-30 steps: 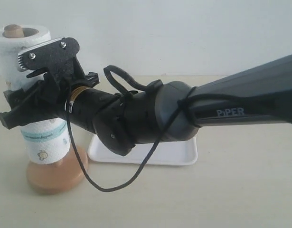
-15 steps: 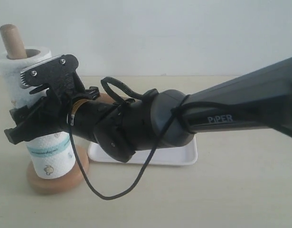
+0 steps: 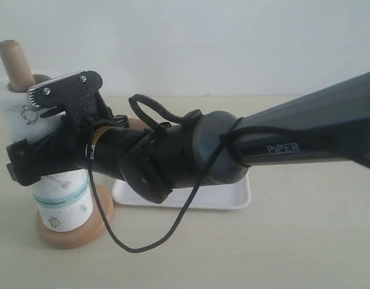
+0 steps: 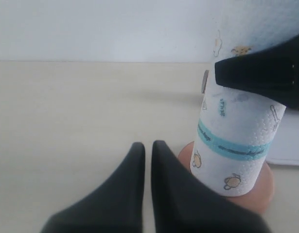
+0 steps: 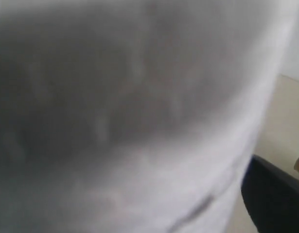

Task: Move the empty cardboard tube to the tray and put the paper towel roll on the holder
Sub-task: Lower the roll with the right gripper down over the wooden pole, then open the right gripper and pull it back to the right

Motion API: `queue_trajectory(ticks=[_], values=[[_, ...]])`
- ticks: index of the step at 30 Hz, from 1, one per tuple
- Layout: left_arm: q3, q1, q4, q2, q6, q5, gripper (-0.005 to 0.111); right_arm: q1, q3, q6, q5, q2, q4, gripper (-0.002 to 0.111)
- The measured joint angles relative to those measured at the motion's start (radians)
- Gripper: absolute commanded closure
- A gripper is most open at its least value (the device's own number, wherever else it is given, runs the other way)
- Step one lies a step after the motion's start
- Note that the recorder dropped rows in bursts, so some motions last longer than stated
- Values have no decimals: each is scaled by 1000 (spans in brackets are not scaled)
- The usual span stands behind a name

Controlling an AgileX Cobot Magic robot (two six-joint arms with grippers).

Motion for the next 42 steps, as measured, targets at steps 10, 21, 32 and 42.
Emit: queue_trajectory(ticks=[10, 21, 32, 42], values=[[0, 0, 0, 0, 0, 0, 103, 0, 0, 52, 291, -152, 2, 3], [0, 0, 0, 0, 0, 0, 103, 108, 0, 8, 519, -306, 2, 3], [0, 0, 0, 0, 0, 0, 103, 150, 0, -18, 847, -504, -29, 5], [0, 0, 0, 0, 0, 0, 103, 71, 0, -20, 981, -595, -64, 106]])
